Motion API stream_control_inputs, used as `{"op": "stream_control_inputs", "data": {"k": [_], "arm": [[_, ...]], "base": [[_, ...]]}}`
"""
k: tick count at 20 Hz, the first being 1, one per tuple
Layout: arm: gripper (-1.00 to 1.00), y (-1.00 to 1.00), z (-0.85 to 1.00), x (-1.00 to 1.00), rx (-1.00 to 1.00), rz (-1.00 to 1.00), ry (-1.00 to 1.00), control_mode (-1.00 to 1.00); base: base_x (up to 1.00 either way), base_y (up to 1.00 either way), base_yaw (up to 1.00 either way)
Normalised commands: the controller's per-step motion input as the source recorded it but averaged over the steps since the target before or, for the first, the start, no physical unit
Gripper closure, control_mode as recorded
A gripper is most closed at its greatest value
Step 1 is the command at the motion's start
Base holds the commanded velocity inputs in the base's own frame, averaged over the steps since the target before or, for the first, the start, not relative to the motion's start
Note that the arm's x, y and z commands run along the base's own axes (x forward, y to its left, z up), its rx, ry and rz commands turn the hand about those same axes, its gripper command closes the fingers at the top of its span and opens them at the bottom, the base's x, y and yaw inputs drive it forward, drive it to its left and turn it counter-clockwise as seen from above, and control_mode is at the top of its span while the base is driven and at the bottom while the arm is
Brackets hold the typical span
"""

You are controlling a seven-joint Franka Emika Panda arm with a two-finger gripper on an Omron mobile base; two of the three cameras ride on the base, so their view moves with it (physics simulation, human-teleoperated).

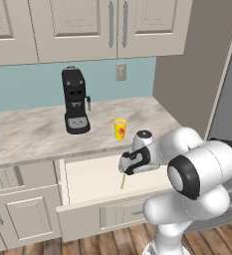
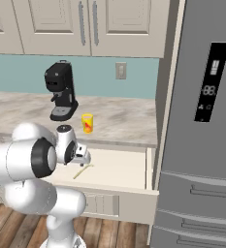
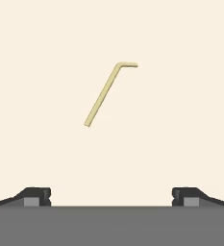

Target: Pick up the straw from the right drawer and put it inside the smoothie cup.

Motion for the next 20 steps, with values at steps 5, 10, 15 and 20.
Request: {"op": "stream_control_inputs", "data": {"k": [5,10,15,20], "arm": [[-1.00,0.11,-0.31,0.10,0.00,-0.02,0.00,-1.00],[-1.00,0.14,-0.30,0.18,0.00,-0.03,0.00,-1.00],[-1.00,0.14,-0.20,0.21,0.00,-0.02,0.00,-1.00],[-1.00,0.08,-0.05,0.25,0.00,-0.02,0.00,-1.00]], "base": [[0.00,0.00,0.00],[0.00,0.00,0.00],[0.00,0.00,0.00],[0.00,0.00,0.00]]}}
